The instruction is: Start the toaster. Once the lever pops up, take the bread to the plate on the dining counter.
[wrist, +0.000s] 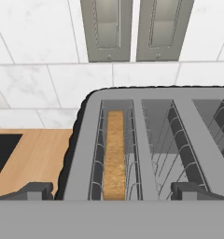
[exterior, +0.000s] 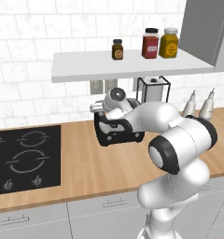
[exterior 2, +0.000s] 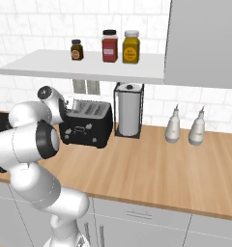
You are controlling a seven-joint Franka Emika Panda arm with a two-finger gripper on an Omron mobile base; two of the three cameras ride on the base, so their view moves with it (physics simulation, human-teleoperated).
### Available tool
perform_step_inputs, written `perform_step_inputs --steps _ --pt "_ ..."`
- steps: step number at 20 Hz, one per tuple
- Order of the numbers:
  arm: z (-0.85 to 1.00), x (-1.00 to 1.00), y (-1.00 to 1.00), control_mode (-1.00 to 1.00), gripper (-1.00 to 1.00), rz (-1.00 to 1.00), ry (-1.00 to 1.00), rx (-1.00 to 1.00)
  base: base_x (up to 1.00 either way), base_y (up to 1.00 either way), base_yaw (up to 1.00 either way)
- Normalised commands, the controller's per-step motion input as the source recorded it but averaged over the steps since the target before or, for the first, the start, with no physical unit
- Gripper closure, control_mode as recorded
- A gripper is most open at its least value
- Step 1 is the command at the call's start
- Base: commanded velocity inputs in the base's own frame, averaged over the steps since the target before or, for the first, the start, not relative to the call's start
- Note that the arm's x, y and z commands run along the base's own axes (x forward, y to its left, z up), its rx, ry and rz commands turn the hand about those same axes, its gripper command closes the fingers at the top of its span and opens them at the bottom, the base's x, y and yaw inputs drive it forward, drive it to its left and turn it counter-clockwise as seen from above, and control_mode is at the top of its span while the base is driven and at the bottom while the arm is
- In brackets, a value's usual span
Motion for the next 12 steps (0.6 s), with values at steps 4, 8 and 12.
perform_step_inputs --steps 4,8,12 --pt "0.0 0.0 0.0 -1.0 -1.0 0.0 0.0 0.0 0.0 0.0 0.0" --pt "0.0 0.0 0.0 -1.0 -1.0 0.0 0.0 0.0 0.0 0.0 0.0" --pt "0.0 0.0 0.0 -1.0 -1.0 0.0 0.0 0.0 0.0 0.0 0.0"
